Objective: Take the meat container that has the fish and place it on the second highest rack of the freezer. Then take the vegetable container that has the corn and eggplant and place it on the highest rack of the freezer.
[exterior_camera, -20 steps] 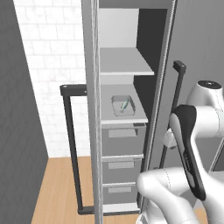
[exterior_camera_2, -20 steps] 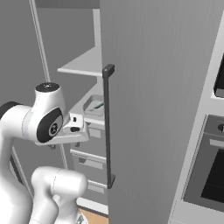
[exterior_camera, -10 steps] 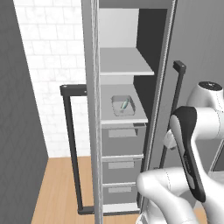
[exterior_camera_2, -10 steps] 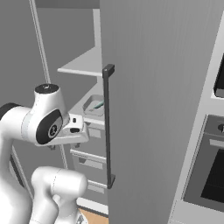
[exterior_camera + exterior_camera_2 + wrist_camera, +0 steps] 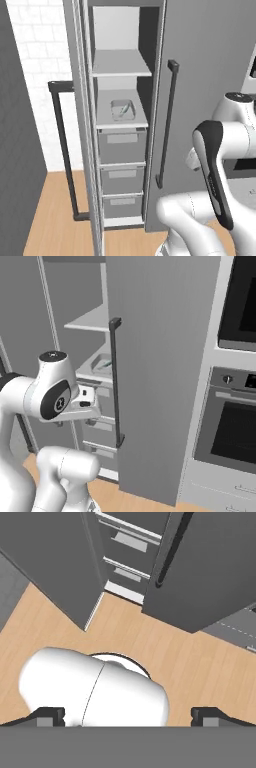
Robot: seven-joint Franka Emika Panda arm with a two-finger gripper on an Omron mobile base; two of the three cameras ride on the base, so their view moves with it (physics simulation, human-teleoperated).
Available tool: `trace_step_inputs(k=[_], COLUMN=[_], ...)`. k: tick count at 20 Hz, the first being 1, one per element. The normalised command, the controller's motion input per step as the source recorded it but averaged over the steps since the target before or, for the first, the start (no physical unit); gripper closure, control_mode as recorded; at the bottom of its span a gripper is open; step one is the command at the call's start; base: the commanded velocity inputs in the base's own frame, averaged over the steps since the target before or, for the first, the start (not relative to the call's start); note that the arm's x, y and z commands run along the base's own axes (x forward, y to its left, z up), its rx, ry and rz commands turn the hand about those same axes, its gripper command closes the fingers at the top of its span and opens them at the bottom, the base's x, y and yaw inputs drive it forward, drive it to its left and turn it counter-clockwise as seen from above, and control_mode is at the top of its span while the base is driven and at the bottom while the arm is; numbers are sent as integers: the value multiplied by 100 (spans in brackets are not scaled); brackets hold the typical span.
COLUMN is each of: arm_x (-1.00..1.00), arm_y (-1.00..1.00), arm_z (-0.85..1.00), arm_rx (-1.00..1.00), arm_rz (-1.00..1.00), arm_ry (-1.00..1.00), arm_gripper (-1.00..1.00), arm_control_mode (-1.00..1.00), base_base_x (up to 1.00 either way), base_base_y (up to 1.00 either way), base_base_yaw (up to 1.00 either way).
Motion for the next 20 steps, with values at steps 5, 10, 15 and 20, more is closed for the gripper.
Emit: trace_step_inputs(k=[5,10,15,20], arm_x=[0,0,0,0], arm_y=[0,0,0,0], arm_z=[0,0,0,0], arm_rx=[0,0,0,0], arm_rz=[0,0,0,0], arm_ry=[0,0,0,0], arm_gripper=[-100,-100,-100,-100], arm_control_mode=[100,100,100,100], base_base_x=[-55,-5,19,29], base_base_y=[-79,-100,-100,-100], base_base_yaw=[-21,-49,-56,-56])
